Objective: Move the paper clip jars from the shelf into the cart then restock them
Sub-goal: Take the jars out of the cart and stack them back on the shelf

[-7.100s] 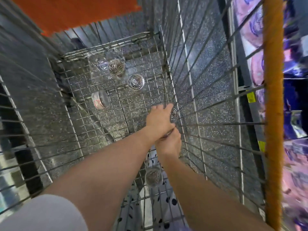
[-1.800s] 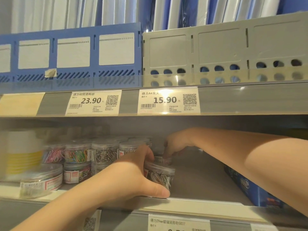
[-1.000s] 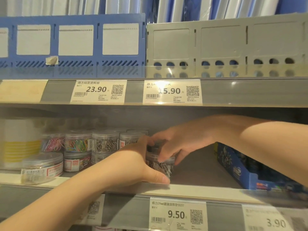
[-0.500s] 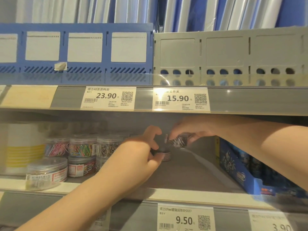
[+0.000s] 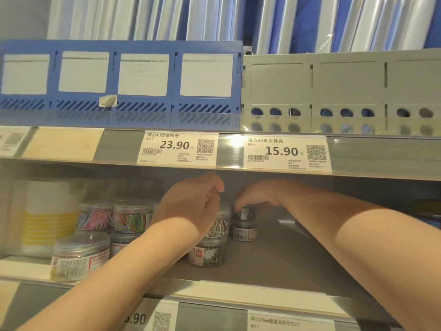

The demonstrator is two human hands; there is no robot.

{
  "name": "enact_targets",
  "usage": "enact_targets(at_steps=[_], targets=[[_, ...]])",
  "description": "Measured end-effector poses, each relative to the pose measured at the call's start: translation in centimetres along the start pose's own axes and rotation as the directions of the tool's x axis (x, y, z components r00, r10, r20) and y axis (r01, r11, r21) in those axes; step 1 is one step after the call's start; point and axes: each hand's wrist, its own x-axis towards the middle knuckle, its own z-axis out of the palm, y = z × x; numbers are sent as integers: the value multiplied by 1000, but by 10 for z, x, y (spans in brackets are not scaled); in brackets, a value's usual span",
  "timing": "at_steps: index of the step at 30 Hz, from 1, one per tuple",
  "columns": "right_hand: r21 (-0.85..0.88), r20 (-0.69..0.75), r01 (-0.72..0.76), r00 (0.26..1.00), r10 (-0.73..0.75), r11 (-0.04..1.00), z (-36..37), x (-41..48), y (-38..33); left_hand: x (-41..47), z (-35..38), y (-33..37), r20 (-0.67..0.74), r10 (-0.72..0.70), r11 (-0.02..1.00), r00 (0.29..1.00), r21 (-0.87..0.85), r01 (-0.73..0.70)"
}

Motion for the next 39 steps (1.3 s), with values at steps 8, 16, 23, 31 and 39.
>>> enact_targets(at_steps=[8, 16, 23, 31, 39], targets=[[-169, 65, 23, 998, -12, 985, 5, 4, -13, -2, 0, -5, -3, 13, 1000, 1000, -18, -13], [-269, 62, -6, 998, 23, 963, 0, 13, -22, -4, 0, -6, 2, 24, 1000, 1000, -20, -24], [-176, 192, -78, 975, 112, 981, -3, 7, -10, -4, 1, -6, -34, 30, 999, 999, -43, -31], [-176, 174, 2, 984, 29, 984, -1, 2, -7, -4, 2, -7, -58, 52, 997, 997, -62, -55], [-120, 111, 42, 993, -29, 992, -1, 1, -3, -4, 5, -13, -81, 81, 994, 993, -71, -86]])
